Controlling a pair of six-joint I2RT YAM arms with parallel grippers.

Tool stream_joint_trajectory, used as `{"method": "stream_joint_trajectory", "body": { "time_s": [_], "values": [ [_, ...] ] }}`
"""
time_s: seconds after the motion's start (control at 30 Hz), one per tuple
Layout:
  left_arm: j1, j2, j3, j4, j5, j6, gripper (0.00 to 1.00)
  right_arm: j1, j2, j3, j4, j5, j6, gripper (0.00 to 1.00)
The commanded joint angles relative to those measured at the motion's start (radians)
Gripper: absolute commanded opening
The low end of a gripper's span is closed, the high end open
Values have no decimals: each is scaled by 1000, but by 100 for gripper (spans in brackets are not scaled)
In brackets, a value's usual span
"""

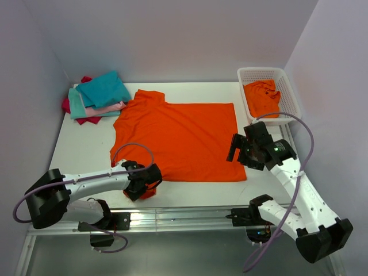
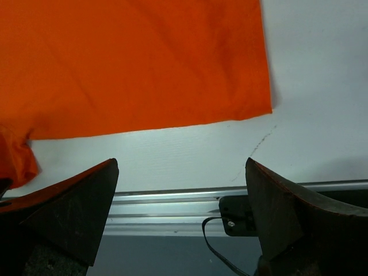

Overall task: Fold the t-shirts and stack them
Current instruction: Flatten the tshirt out

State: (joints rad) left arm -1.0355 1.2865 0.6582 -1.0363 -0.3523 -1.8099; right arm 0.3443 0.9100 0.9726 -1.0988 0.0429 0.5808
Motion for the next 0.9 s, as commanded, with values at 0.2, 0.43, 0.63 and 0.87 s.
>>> {"method": "stream_joint_trajectory", "body": {
  "time_s": [0.2, 0.43, 0.63, 0.87],
  "values": [
    [61, -78, 87, -21, -54, 207, 13, -60, 70, -317, 217, -112, 255, 95],
    [140, -182, 44, 30, -42, 317, 13, -140, 128, -357, 258, -45, 312, 90],
    [216, -242, 17, 33, -39, 389, 13, -145, 204, -373, 290, 21, 373, 89],
    [244, -239, 30, 55, -31, 443, 13, -160, 210, -414, 303, 92, 410, 85]
  ]
}}
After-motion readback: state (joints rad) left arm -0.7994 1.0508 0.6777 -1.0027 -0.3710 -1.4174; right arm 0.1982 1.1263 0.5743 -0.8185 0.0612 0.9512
